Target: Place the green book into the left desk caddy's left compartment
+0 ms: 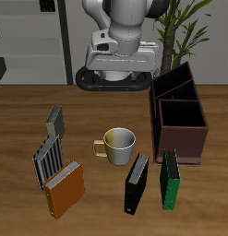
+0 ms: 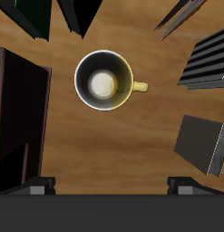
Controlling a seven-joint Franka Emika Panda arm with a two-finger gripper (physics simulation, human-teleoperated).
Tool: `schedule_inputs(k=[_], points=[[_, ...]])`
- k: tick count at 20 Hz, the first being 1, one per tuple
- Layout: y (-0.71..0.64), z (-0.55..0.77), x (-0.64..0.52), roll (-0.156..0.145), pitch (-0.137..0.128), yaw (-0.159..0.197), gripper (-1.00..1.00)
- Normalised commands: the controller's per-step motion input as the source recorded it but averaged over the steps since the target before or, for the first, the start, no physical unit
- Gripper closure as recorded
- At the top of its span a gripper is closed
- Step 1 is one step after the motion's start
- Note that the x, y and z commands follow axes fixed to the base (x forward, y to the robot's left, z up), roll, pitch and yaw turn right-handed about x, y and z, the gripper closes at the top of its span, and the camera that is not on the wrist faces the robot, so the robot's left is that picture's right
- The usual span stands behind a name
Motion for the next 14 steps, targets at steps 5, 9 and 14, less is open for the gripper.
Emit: schedule_inputs(k=[5,9,14], points=[[0.28,0.13,0.26,-0.03,-0.04,-0.046,-1.0],[0.44,0.16,0.42,-0.003,-0.016,-0.007,-1.0],[0.42,0.09,0.41,0.026,-0.013,0.011,-1.0]])
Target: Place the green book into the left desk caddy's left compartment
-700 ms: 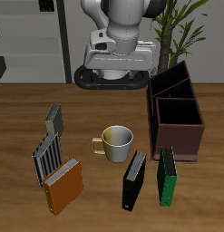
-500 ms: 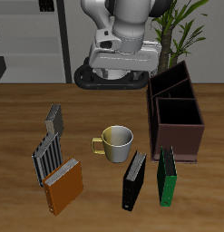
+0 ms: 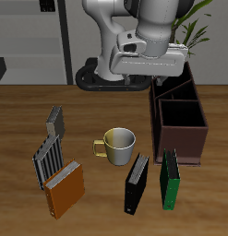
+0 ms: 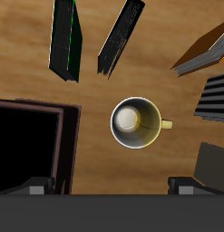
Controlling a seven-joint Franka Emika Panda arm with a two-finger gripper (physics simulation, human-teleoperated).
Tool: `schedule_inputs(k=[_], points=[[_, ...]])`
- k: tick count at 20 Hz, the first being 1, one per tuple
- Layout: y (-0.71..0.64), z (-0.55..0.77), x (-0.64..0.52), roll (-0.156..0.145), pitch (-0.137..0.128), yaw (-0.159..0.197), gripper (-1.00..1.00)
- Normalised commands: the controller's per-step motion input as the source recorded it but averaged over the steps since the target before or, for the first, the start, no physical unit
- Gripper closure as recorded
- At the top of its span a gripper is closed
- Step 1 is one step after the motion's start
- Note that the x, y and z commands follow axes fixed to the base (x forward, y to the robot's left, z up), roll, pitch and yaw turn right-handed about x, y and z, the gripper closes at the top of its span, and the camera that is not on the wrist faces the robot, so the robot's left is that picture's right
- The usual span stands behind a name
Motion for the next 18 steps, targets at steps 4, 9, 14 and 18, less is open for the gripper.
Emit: schedule_inputs(k=[4,9,14,18], points=[[0.5,0.16,0.41,0.038,-0.043,-0.004,-1.0],[0.33,0.16,0.45,0.029,-0.062,-0.009,-1.0],[0.17,0.0,0.29,-0.014,-0.044,-0.077,-1.0],[0.17,-0.19,0.2,0.011,-0.021,0.005,-1.0]])
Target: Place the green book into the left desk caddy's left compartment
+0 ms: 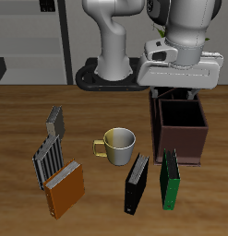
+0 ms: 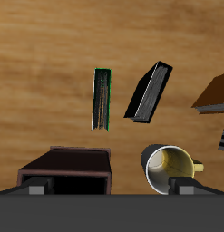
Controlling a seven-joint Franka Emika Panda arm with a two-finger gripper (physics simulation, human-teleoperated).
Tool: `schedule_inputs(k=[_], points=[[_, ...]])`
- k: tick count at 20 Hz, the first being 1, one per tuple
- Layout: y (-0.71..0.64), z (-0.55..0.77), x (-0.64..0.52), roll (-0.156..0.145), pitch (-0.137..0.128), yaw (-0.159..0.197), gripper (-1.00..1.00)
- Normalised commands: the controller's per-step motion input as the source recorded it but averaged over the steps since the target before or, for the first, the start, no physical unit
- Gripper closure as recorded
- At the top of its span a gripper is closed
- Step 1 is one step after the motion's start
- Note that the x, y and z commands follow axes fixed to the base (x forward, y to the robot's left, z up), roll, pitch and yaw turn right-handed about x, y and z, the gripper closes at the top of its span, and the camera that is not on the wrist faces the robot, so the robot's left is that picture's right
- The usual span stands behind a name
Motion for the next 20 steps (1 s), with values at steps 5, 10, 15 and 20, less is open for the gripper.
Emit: schedule_inputs(k=[5,10,15,20], points=[[0.13,-0.26,0.22,-0.007,-0.031,0.013,-1.0],[0.01,-0.32,0.16,0.003,-0.014,0.017,-1.0],[-0.1,-0.24,0.09,-0.014,-0.024,0.008,-1.0],[-0.08,-0.24,0.07,-0.018,0.013,0.001,-1.0]])
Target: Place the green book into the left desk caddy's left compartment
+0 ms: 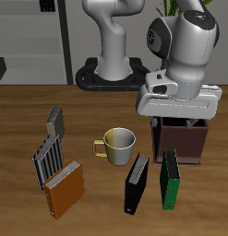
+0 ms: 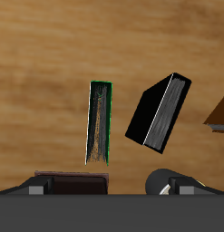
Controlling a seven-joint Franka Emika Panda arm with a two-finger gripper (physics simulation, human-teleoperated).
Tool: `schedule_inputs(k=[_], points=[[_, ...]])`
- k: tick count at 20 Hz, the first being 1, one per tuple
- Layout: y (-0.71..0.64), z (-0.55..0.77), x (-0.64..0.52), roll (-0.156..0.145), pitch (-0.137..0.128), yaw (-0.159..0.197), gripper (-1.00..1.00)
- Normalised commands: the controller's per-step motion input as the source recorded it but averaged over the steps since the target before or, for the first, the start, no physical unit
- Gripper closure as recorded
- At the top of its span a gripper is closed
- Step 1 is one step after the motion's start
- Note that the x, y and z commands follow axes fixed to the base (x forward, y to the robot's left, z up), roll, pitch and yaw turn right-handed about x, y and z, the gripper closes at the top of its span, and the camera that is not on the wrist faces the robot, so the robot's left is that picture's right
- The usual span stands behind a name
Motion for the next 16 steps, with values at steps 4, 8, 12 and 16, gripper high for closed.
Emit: schedule_inputs(k=[4,8,12,16], points=[[-0.05,-0.28,0.08,-0.021,0.02,-0.013,-1.0],[-0.03,-0.27,0.07,-0.002,0.031,-0.02,-1.0],[0.05,-0.23,0.04,0.01,0.0,0.027,-1.0],[0.06,-0.19,0.04,0.0,0.016,-0.007,-1.0]])
